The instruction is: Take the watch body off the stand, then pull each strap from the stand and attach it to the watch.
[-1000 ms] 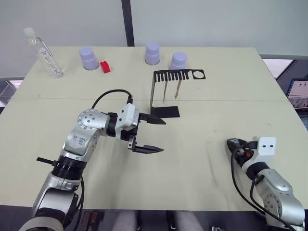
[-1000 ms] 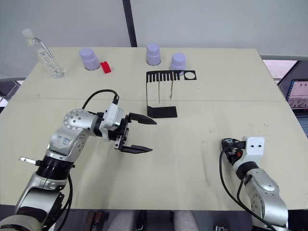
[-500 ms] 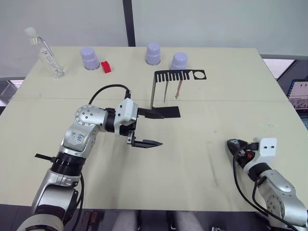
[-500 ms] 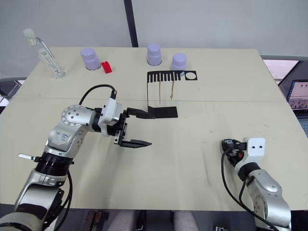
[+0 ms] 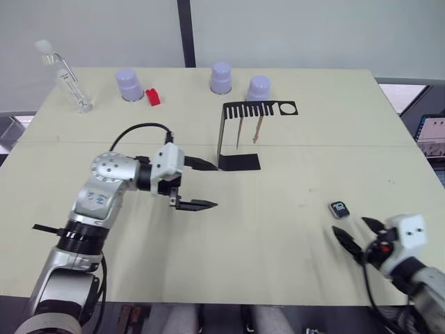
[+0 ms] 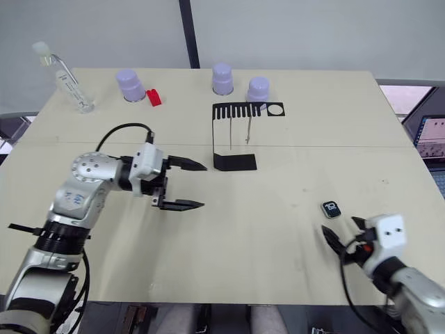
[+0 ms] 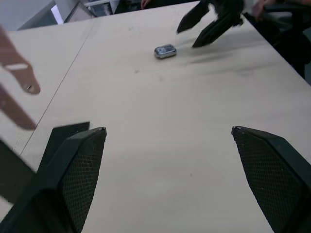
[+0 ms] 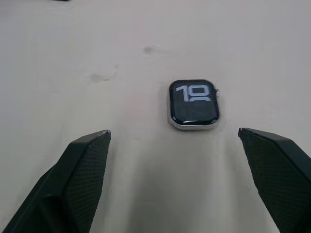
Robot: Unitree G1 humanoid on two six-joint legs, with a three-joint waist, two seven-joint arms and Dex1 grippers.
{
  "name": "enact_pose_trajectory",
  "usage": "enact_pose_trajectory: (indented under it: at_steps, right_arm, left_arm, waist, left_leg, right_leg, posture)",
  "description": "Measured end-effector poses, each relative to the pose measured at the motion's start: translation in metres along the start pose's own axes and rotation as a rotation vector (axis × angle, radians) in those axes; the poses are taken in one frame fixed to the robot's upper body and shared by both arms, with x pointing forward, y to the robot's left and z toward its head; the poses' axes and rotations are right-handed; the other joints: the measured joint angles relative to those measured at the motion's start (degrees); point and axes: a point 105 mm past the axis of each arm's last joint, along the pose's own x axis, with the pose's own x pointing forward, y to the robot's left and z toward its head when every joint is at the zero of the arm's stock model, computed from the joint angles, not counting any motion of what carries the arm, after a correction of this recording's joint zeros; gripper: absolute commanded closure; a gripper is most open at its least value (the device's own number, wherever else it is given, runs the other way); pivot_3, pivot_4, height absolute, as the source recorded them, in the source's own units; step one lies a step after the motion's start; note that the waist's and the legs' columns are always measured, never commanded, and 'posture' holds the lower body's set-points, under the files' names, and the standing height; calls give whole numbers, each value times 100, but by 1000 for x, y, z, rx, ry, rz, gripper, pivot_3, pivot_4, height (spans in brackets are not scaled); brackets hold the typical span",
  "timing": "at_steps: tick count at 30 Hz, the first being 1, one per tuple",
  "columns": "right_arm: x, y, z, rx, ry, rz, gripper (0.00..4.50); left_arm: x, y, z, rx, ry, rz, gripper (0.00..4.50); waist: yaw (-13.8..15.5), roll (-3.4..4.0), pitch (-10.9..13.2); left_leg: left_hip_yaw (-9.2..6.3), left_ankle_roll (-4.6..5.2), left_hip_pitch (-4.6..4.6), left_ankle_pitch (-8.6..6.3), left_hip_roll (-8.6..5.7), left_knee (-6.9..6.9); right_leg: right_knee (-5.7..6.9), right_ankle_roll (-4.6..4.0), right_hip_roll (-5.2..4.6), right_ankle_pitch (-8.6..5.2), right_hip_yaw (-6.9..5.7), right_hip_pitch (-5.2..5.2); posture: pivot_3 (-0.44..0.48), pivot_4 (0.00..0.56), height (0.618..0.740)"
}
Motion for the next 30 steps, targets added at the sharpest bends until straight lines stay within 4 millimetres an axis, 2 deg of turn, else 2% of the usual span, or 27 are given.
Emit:
enact_pose_trajectory:
  at_steps: [1, 4, 6, 10, 13, 17, 22, 23, 25, 30]
  right_arm:
    - [-12, -3, 1, -7, 15, 13, 47]
    - [-60, -27, 3, 2, 76, -17, 47]
    - [-81, -40, 7, 9, 83, -59, 47]
    - [-103, -55, 13, 12, 72, -100, 47]
    - [-108, -63, 17, 6, 55, -134, 47]
    - [-102, -62, 23, -3, 10, -119, 47]
    - [-59, -26, 55, 13, -158, 48, 47]
    - [-46, -10, 62, 16, -192, 102, 47]
    - [-26, 20, 78, 15, -251, 209, 47]
    - [1, 85, 105, 6, -326, 436, 47]
  left_arm:
    - [-9, 0, -6, -21, 21, 22, 0]
    - [-55, 1, -38, -167, 120, 164, 0]
    - [-83, 6, -51, -232, 157, 265, 0]
    - [-121, 15, -61, -267, 202, 410, 0]
    - [-128, 17, -64, -259, 214, 452, 0]
    - [-113, 21, -62, -233, 178, 462, 0]
    - [-53, 11, -36, -143, 96, 361, 0]
    - [-36, 8, -30, -129, 75, 348, 0]
    - [-14, 7, -25, -131, 70, 366, 0]
    - [12, 23, -28, -259, 73, 605, 0]
  waist:
    - [-2, 0, 0]
    - [-4, -2, 5]
    - [-2, -21, 11]
    - [4, -22, 10]
    - [28, -21, 10]
    - [27, -21, 10]
    - [-16, -19, 9]
    - [-18, -17, 9]
    - [-10, -16, 9]
    - [21, -18, 10]
  left_leg:
    - [-1, 0, 8, -1, 0, -4]
    - [-4, 1, 65, -11, 8, -35]
    - [-10, 5, 104, -30, 13, -38]
    - [-13, 13, 118, -48, 12, -40]
    - [-20, 14, 110, -51, 10, -50]
    - [-19, 13, 108, -52, 10, -60]
    - [-16, 10, 108, -49, 9, -57]
    - [-16, 9, 108, -47, 9, -52]
    - [-17, 4, 92, -45, 9, -27]
    - [-19, 4, 79, -44, 7, -3]
  right_leg:
    - [-6, 0, 0, 0, -1, 6]
    - [-62, -9, 2, -5, -8, 73]
    - [-84, -14, -3, -9, -16, 124]
    - [-108, -14, -20, -9, -21, 149]
    - [-129, -14, -23, -8, -29, 146]
    - [-133, -13, -24, -8, -30, 144]
    - [-121, -10, -22, -6, -27, 141]
    - [-113, -10, -20, -6, -26, 140]
    - [-82, -9, -11, -6, -25, 118]
    - [-67, -4, -7, -6, -26, 112]
  posture:
    - [0, 150, 740]
    - [0, 150, 740]
    - [0, 150, 740]
    - [0, 150, 740]
    - [0, 150, 740]
    - [0, 150, 740]
    - [0, 150, 740]
    - [0, 150, 740]
    - [0, 150, 740]
    - [0, 150, 740]
